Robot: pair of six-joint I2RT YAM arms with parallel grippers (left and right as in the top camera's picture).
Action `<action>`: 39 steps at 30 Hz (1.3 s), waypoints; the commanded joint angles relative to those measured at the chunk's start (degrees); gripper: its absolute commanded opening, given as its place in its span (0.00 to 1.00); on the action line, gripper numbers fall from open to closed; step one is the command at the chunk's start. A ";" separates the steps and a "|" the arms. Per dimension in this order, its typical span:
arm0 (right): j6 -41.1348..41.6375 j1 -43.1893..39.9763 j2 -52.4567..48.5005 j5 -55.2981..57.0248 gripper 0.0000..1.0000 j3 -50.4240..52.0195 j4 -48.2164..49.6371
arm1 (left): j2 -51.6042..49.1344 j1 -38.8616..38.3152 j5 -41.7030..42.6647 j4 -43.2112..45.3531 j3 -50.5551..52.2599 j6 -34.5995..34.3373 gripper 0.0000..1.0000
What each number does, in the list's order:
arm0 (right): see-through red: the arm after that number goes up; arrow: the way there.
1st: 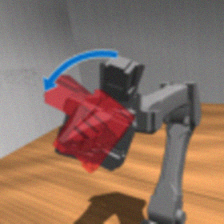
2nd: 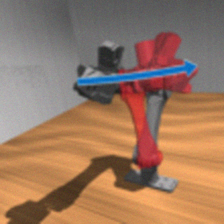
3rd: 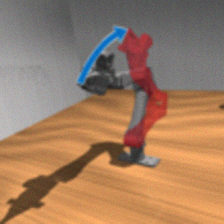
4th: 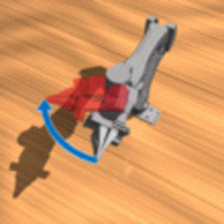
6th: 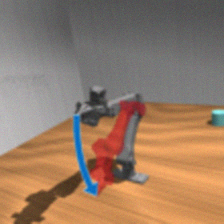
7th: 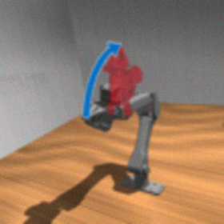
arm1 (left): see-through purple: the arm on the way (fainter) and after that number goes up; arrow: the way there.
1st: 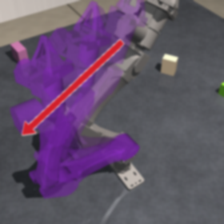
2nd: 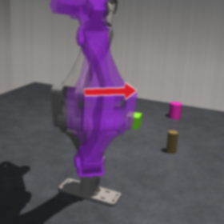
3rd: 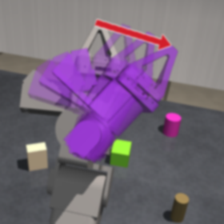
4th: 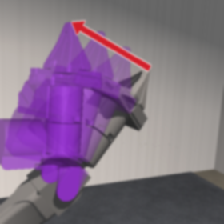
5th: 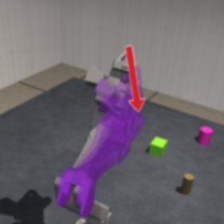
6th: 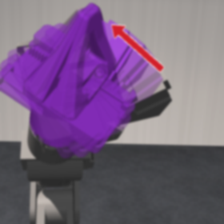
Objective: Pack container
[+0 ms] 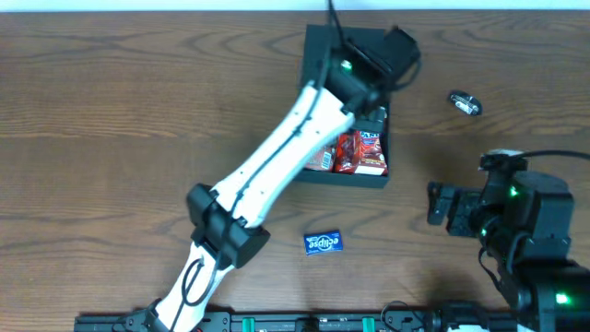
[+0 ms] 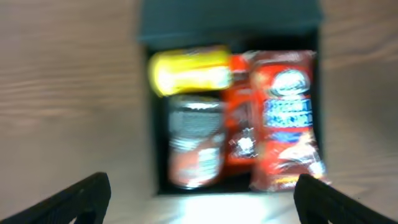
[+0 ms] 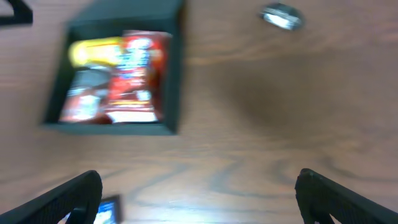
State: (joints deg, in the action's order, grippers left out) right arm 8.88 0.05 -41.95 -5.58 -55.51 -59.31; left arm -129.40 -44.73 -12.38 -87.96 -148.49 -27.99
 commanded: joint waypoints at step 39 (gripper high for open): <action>-11.06 -0.85 -48.65 -64.11 0.99 9.14 40.35 | 33.97 24.83 10.67 -8.83 16.15 16.02 0.95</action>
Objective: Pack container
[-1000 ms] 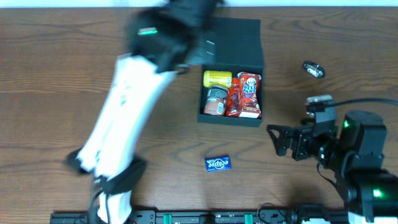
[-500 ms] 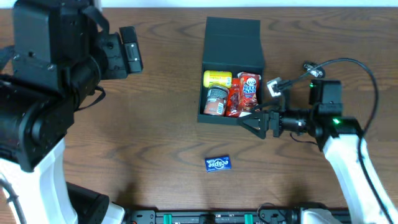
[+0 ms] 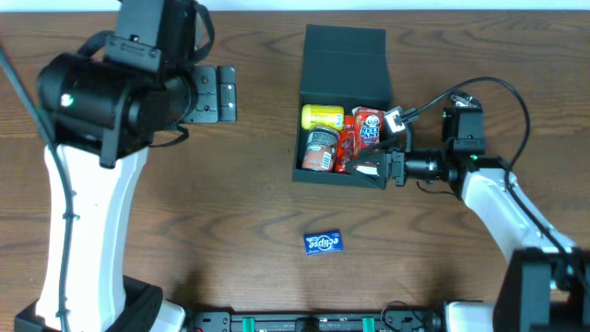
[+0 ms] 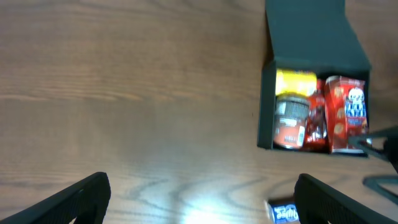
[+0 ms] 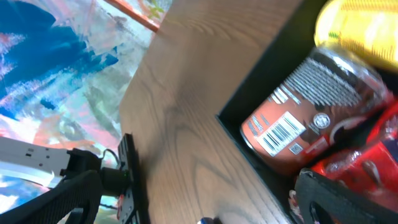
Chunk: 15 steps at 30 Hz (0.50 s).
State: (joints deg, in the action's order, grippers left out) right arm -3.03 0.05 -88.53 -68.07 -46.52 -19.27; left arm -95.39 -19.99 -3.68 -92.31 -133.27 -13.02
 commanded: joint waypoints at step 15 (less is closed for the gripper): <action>1.57 -1.14 -5.90 -10.69 0.99 -0.04 5.79 | 0.81 0.11 2.21 -4.48 1.03 1.51 0.95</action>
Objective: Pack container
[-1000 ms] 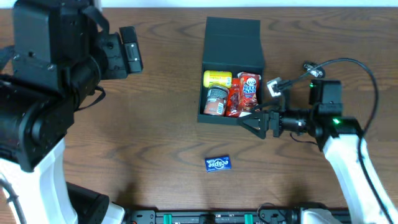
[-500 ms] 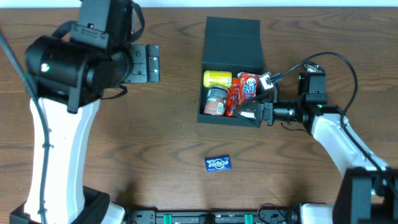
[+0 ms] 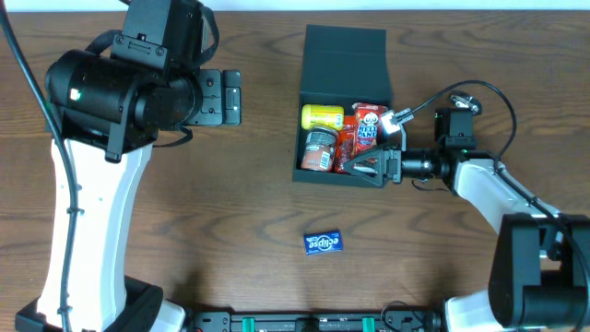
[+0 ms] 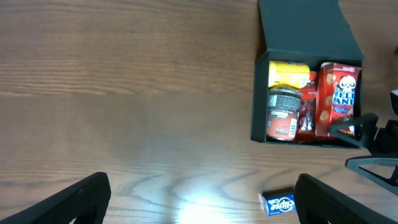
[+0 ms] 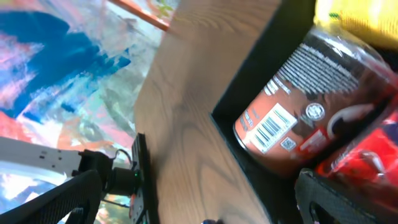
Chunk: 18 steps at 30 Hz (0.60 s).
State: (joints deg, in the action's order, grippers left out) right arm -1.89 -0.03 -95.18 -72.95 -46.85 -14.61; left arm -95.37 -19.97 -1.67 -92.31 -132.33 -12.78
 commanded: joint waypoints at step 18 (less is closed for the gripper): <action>21.27 -2.29 0.59 1.99 0.99 0.07 16.94 | 0.79 0.09 0.26 -4.48 0.09 1.22 0.95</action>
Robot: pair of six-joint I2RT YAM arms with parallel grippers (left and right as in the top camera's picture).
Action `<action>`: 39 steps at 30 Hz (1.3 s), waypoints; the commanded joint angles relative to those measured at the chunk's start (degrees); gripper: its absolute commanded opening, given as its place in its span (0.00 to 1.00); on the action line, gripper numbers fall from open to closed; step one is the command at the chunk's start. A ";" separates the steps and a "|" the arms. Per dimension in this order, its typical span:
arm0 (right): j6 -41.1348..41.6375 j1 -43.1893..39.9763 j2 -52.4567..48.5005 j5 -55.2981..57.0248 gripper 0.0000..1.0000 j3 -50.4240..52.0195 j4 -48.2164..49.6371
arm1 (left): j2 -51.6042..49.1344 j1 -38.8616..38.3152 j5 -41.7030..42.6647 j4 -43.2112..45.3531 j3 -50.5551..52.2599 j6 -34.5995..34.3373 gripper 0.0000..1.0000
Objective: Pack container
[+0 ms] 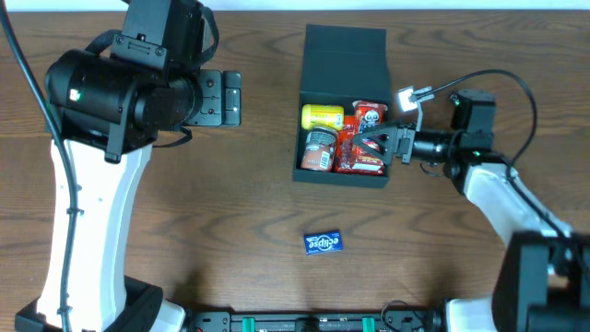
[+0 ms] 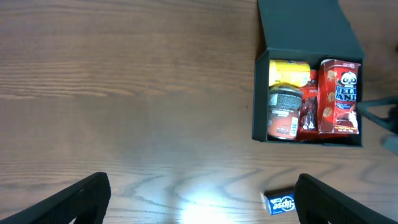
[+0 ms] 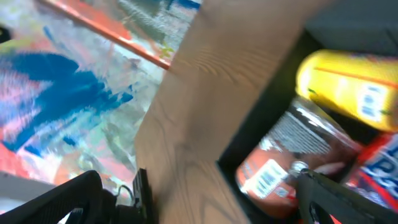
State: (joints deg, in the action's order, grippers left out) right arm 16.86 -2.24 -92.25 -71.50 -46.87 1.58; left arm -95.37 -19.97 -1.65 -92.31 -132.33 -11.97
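Observation:
The black box (image 1: 343, 55) stands with its lid folded back. Inside lie a yellow pack (image 1: 323, 116), a brown jar (image 1: 319, 148), red packets (image 1: 349, 150) and a red panda-print carton (image 1: 371, 118). A blue gum pack (image 1: 324, 243) lies on the table in front of the box. My right gripper (image 1: 382, 148) is open at the box's right wall, and its blurred wrist view shows the jar (image 3: 289, 168) and the yellow pack (image 3: 354, 87). My left gripper (image 1: 224, 99) is open, high over the left of the table, looking down at the box (image 2: 309, 37) and gum pack (image 2: 281, 202).
The wooden table (image 1: 184, 212) runs all round the box. My left arm's white column (image 1: 88, 231) stands at the left. A cable (image 1: 498, 78) loops over my right arm. A dark rail (image 1: 304, 323) lines the front edge.
My right gripper was at the box's front right corner and is now further back beside the right wall. The whole panda carton now shows in the left wrist view. The left arm has not moved.
First my left gripper hung open over the box with my right arm back at the front right. Then the left arm stood raised at the left and my right gripper was at the box's front right corner. It stayed there, and now sits along the right wall.

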 commanded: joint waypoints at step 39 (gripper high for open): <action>12.44 0.44 7.34 6.45 0.99 -0.02 12.37 | 0.79 0.09 0.24 -4.48 0.09 0.85 0.95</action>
State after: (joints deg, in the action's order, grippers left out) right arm 26.00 -2.02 -88.44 -68.05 -46.76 12.56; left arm -95.35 -19.97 -1.65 -92.31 -132.33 -11.92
